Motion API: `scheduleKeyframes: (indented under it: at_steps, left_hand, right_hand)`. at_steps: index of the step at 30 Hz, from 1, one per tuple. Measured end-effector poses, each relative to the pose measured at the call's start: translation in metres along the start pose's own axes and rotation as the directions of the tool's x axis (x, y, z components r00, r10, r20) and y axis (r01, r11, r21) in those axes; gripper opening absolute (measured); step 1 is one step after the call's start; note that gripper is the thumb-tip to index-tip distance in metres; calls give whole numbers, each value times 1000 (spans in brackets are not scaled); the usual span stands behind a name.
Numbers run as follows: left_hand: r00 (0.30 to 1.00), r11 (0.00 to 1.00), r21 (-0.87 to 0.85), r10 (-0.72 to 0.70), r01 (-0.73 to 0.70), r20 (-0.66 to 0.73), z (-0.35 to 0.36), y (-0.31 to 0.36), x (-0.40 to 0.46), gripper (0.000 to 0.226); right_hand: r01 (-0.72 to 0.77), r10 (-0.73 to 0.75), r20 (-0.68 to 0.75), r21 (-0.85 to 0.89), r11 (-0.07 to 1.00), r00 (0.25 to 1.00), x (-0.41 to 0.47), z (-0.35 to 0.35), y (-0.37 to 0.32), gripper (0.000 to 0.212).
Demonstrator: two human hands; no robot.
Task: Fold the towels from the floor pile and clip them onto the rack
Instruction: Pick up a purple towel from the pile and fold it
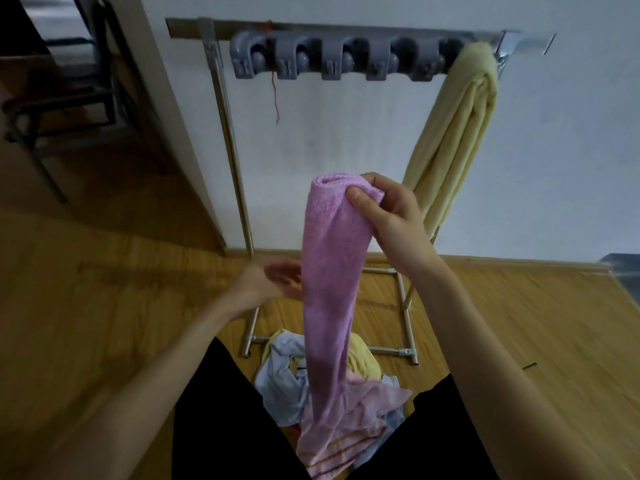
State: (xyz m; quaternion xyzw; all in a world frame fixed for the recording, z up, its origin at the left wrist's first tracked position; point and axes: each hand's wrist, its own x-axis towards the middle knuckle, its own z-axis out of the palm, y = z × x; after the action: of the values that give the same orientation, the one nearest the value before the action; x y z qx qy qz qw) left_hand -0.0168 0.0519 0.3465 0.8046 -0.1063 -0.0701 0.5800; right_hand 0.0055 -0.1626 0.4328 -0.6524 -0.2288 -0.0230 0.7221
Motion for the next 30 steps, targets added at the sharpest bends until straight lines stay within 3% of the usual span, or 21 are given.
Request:
scheduleKeyframes:
  at_steps: [3,6,10,13,15,17,21,25,27,30]
  left_hand:
    - [994,997,4,-76,76,82,15,-31,-9,41]
    - [993,996,47,-85,81,84,28,-52,-4,36]
    - [973,969,156,-208,190,101,41,-69,13,30]
    - [962,961,143,-252,236,107,58,-79,20,18]
    - [955,956,80,-289,284,61,64,-91,22,17]
    - [953,953,1,-304,304,-6,64,-100,23,18]
    - [979,978,71,-192,197,-67,50,-91,36,15]
    - [1000,986,166,-14,14,-4,33,-36,47,21]
    - [997,973,226,41,-56,71,26,-6,49,23]
    - [969,945,292,81,-150,235,19,33,51,37]
  right_hand:
    - [-26,26,1,26,999,1000,3,2,0,9]
    - [-53,52,18,63,997,998,2,3,0,12]
    - [-73,74,-6,120,990,997,-1,-3,-4,12]
    - [-34,60,-185,140,990,981,-6,-16,-2,19]
    - [-17,82,-409,159,987,909,-12,-29,6,25]
    - [-66,155,-607,167,984,780,-22,-44,18,21]
    - [-266,265,-788,133,955,555,-49,-77,59,19]
    - [-485,417,-793,179,856,444,-80,-96,117,13]
    - [-603,505,-739,169,779,446,-95,-95,139,14]
    - [-805,655,-580,-3,593,484,-112,-89,162,13]
